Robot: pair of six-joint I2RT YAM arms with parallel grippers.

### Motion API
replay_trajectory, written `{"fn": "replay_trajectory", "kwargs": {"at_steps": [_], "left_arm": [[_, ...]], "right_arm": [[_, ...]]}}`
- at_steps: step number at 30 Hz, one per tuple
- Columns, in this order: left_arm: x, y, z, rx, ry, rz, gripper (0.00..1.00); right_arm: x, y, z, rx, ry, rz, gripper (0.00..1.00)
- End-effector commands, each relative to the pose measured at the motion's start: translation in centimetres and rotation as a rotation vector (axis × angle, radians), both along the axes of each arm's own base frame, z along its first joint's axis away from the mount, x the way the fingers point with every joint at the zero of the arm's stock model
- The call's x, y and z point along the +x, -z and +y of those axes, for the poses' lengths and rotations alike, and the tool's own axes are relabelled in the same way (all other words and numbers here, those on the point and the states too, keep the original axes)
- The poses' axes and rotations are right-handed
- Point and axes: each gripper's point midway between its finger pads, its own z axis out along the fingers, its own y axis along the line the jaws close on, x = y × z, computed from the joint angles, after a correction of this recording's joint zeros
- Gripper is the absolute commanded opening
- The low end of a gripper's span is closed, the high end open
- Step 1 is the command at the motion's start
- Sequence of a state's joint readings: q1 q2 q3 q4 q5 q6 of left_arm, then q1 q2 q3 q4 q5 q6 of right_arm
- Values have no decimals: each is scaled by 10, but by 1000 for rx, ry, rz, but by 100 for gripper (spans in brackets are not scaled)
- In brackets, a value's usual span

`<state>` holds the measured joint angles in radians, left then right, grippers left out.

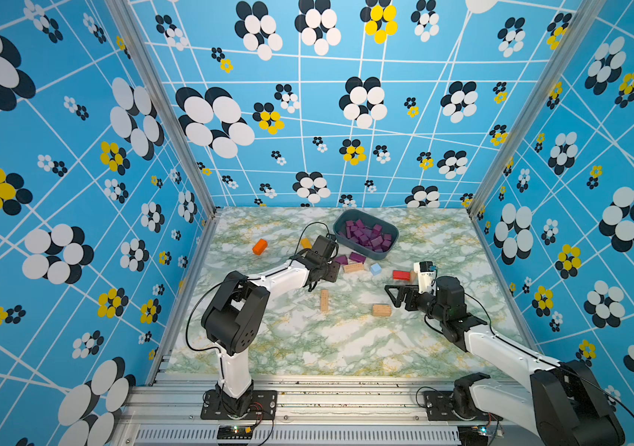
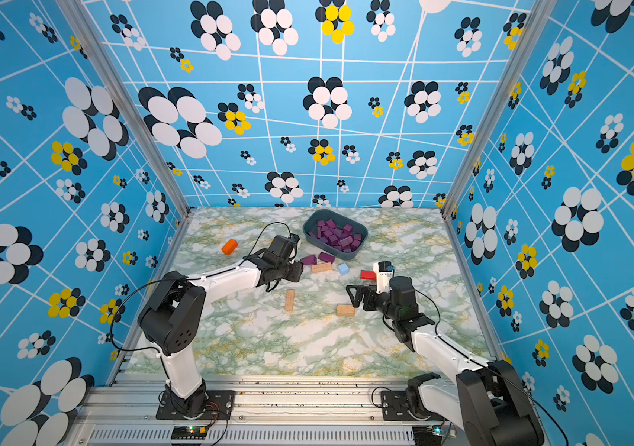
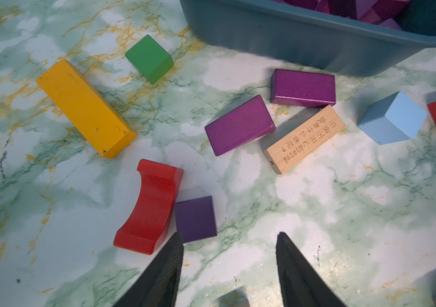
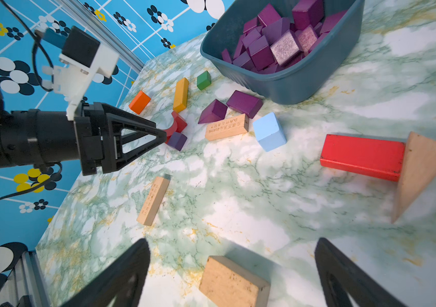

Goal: Pick purple bricks into the storage bin
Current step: Pick up the building block from the center of the board.

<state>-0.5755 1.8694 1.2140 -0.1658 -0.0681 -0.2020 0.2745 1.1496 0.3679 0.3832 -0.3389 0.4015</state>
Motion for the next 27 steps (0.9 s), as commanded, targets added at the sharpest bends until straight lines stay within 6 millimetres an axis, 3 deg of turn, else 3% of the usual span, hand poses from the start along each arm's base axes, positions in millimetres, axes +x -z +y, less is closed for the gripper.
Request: {"fn": "replay_trajectory", "kwargs": {"at_steps": [1,9,18,27], "left_arm": [[-3,25,11,40,-30,67,59],[1,35,13,51,-43,86,59],[8,50,29,92,-76,114,59],[10,61,28,113,-46,119,59]], "right_arm": [[-3,0,4,17,-17,-3,99],[-3,-1,4,19,-19,-3,99],[-3,-1,4,18,-19,-1,99],[-2,0,4,17,-17,0,99]]}}
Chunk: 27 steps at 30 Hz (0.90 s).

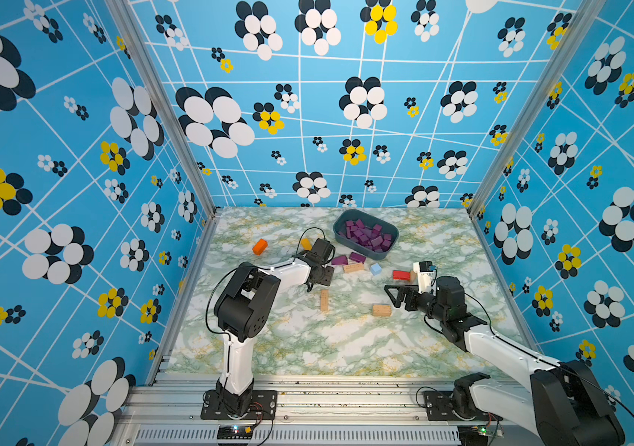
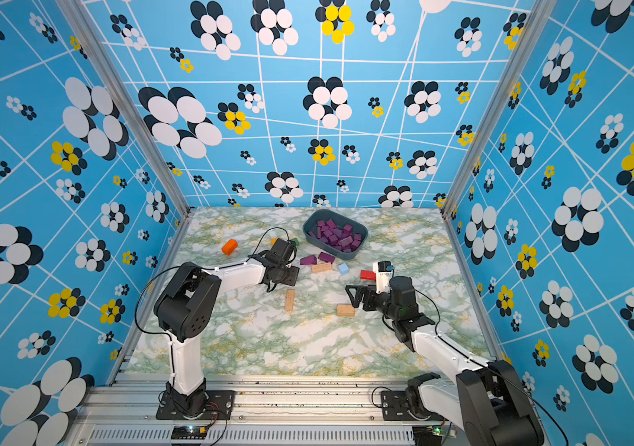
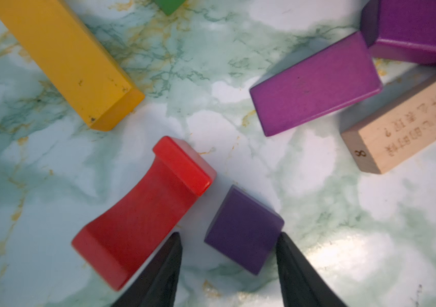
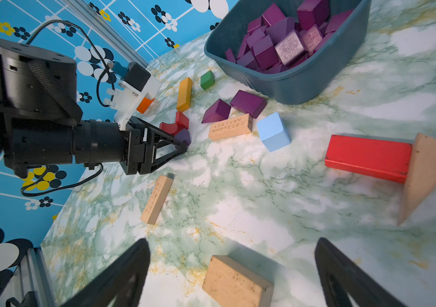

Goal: Pick purple bricks into the storage bin
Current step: Pick up the building block from the center of the board.

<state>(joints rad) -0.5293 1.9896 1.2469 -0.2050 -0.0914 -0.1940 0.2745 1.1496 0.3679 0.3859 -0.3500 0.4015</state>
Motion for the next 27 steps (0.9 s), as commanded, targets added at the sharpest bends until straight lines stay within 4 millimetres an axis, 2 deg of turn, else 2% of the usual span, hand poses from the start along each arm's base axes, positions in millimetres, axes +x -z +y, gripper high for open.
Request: {"fn": "replay_trajectory", "kwargs": {"at_steps": [1,12,14,22,27], "left_arm": [[2,15,1,24,13,27,59],[7,17,-10,110,122,-6,59],[7,17,-11,117,130,-4,56],[3,16,-13,99,160,-20,32],[1,15,-14,91,159,-12,23]], "right_arm": [[-2,1,2,9,-7,1,99],[-1,2,2,7,-6,8,99],[-1,3,2,6,-4,10,99],[0,4,1,3,2,12,99],[-1,4,1,1,3,14,99]]}}
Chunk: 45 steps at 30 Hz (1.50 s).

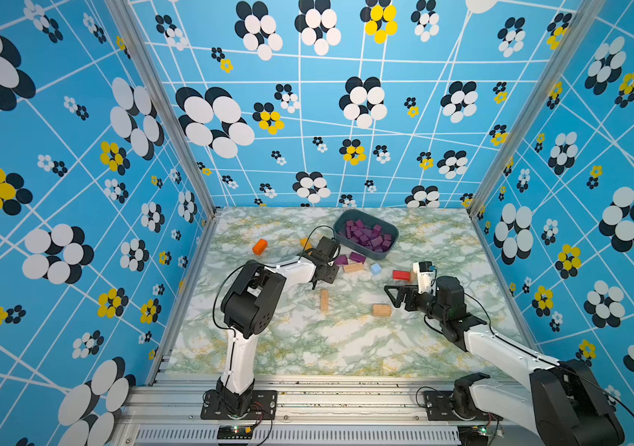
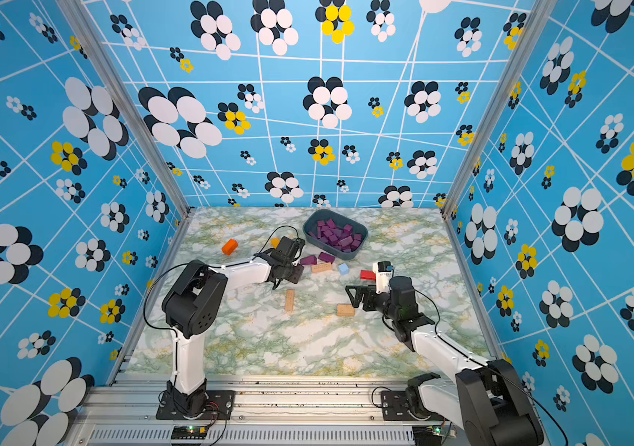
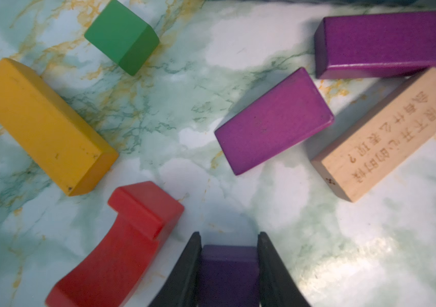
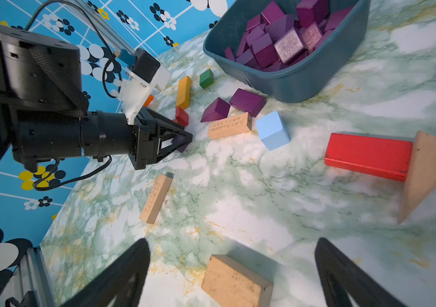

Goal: Pick purple bricks into the storage bin
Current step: Pick up the building block from the center of the board, then place the building block in the storage box.

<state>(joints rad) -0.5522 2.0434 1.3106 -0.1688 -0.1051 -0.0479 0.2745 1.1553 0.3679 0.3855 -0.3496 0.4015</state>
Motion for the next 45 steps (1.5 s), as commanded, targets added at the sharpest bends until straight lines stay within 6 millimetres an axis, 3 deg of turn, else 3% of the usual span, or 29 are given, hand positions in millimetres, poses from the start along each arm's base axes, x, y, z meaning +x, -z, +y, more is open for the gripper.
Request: {"fn": "replay_trajectory", "kwargs": {"at_steps": [1,5,10,15,23,27,33,36,40,45], "left_arm": [[-16,15,5,26,15,58,23],[-16,3,1,-16,9,48,22],[-8,-28,-9,-93,-2,-3,24],[8,-64,-44,-247,57,-63,23],[57,-106,-93,-340,105,-206,24],[93,-126,-117,-385,110,-300,24],[141,-126,-144,-386,111,-378,26],[154,-121,-151,-376,115,-394,38],[155,-121,-152,-361,120,-415,75],[137,-134,-144,-351,160,-455,81]], "right_arm": [[0,3,0,0,5,9,99],[0,3,0,-1,9,11,99],[0,3,-1,-1,14,11,99],[1,5,-1,1,19,14,99],[1,9,-4,-8,34,24,99],[3,12,-5,-13,46,32,99],[4,20,-5,-8,52,55,99],[5,23,-5,-13,56,70,99],[5,26,-10,-30,79,76,99],[4,22,-12,-39,86,62,99]]}}
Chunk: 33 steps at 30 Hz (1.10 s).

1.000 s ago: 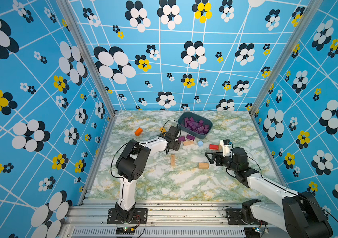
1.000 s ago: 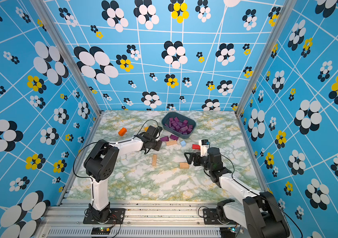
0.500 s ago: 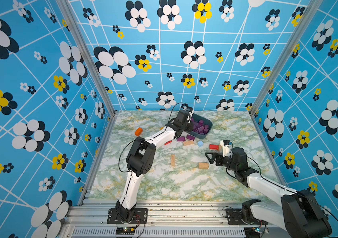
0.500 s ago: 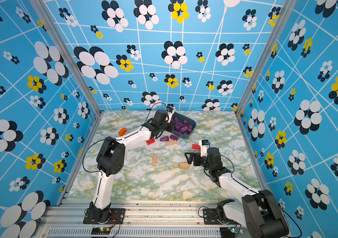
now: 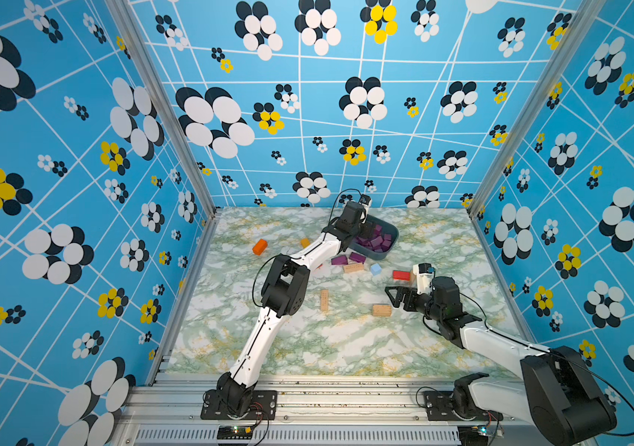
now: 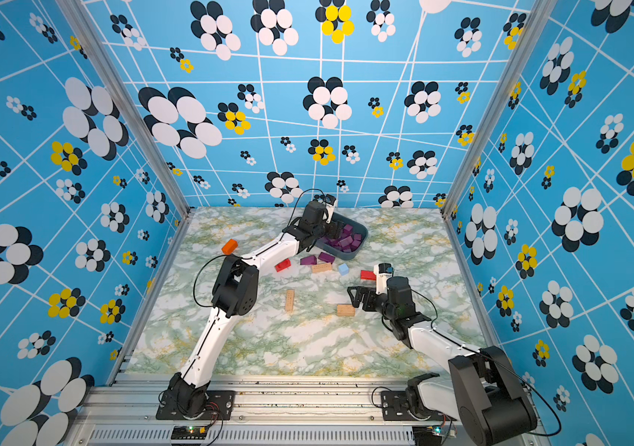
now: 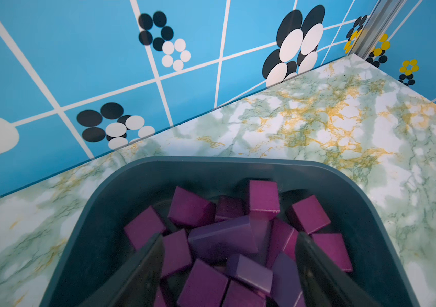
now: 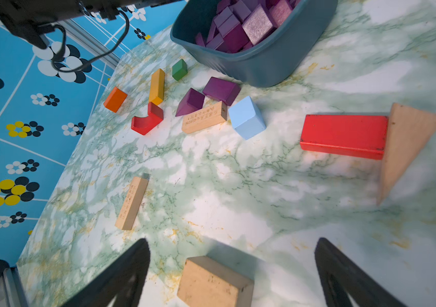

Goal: Pick purple bricks into the storage bin
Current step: Place the building block in the storage box, then pick up the building block from the center of the board.

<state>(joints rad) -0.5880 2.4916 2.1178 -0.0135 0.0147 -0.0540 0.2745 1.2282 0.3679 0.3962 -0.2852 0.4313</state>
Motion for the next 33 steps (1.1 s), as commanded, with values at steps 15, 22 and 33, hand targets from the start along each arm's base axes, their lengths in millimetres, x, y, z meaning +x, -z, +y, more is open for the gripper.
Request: {"fn": "replay_trajectory", "kwargs": {"at_steps": [15,22,33], "left_arm": [[-140,-37,80,11,503,-102,46],[-150,-2,89,69,627,108,46],[-145,46,92,263,684,260,48]], "right_arm": [[-3,-5,4,16,-20,-17,99],[-3,-6,5,14,-27,-21,99],[-2,-5,4,6,-28,-28,99]]}}
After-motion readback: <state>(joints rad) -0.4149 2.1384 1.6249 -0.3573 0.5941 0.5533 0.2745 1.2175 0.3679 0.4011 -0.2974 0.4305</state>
